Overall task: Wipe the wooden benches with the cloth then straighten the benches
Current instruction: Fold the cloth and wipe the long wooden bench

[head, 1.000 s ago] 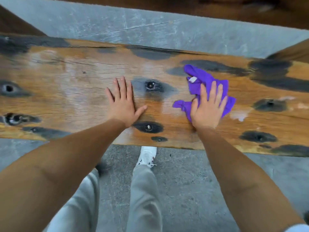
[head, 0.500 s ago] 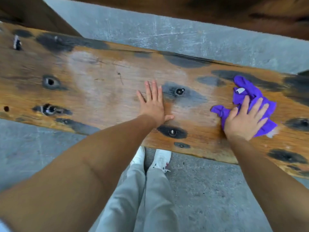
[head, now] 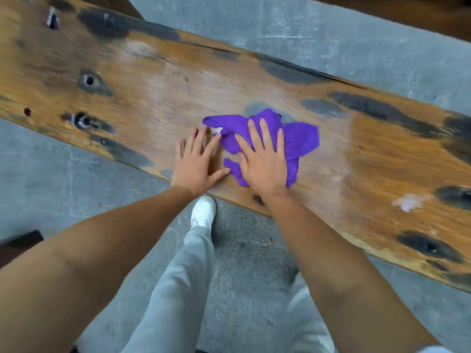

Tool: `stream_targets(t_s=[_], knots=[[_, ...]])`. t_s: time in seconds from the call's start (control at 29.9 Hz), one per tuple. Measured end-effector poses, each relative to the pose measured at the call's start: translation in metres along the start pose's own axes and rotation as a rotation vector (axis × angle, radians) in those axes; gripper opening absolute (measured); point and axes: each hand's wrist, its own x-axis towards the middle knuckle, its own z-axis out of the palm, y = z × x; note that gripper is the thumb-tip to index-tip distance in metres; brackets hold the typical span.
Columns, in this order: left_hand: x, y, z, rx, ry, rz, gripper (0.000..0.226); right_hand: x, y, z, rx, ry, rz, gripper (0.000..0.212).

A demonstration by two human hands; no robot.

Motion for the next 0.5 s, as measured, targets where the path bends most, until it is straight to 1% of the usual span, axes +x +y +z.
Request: stream_targets(t_s=[0.1,0.17,0.3,0.37,0.43,0.5], knots=[[0.007,0.062,0.011,0.022,0.015,0.061,0.089,-0.047,0.073,-0.013,-0.004,0.009,0.068,0.060],[0.014,0.119,0.021,0.008,0.013,0.088,0.088,-0.080,0.126,-0.021,-0.007,0.019,0.146,0.059],[0.029,0.254,0.043,0.013,-0.007,0.287,0.097,-0.159,0.242,-0.032,-0.020,0.062,0.352,0.057],[0.039,0.307,0.052,0.044,-0.008,0.373,0.099,-0.193,0.290,-0.036,-0.024,0.080,0.449,0.056],[0.046,0.349,0.062,0.096,-0.033,0.368,0.100,-0.219,0.330,-0.038,-0.030,0.117,0.528,0.055],[0.048,0.386,0.073,0.136,-0.040,0.282,0.099,-0.247,0.377,-0.041,-0.044,0.149,0.631,0.054]])
